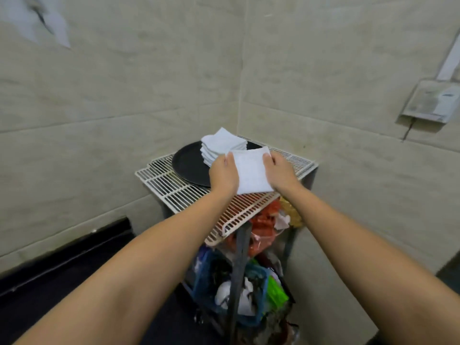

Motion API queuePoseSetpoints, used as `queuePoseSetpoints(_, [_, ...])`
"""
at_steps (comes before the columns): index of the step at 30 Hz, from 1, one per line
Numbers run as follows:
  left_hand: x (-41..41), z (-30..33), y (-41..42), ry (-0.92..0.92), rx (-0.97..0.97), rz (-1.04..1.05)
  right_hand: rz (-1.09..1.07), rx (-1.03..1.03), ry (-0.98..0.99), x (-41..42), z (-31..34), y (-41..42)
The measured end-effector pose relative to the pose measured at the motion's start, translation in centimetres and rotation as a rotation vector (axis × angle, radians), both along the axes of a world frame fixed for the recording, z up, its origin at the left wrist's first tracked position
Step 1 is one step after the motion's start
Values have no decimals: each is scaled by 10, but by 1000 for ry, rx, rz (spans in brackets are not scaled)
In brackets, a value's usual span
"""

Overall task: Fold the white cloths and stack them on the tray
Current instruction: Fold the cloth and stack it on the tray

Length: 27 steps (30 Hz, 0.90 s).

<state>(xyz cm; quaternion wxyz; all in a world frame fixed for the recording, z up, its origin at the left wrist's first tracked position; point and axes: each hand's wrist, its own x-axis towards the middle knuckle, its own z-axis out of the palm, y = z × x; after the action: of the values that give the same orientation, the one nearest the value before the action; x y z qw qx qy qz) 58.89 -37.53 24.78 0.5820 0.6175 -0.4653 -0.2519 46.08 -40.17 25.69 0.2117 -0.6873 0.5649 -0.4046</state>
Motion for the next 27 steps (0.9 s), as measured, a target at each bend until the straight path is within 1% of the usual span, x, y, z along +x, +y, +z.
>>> queuePoseSetpoints(4, [32, 18, -57, 23, -7, 115, 152, 5, 30, 33, 26, -77])
queuePoseSetpoints(7, [51, 30, -102, -19, 33, 181, 237, 21, 81, 51, 43, -132])
queuePoseSetpoints(10, [63, 34, -142, -7, 93, 246, 325, 6, 147, 65, 53, -187])
queuePoseSetpoints(14, [69, 28, -174, 14, 195, 288, 415, 62, 234, 77, 55, -246])
queuePoseSetpoints(18, [68, 11, -191, -65, 274, 357, 504, 129, 309, 79, 38, -271])
queuePoseSetpoints(23, [64, 2, -189, -268, 368, 434, 570, 114, 341, 73, 20, -280])
queuePoseSetpoints(27, [63, -2, -183, -306, 372, 467, 585, 94, 343, 73, 15, -283])
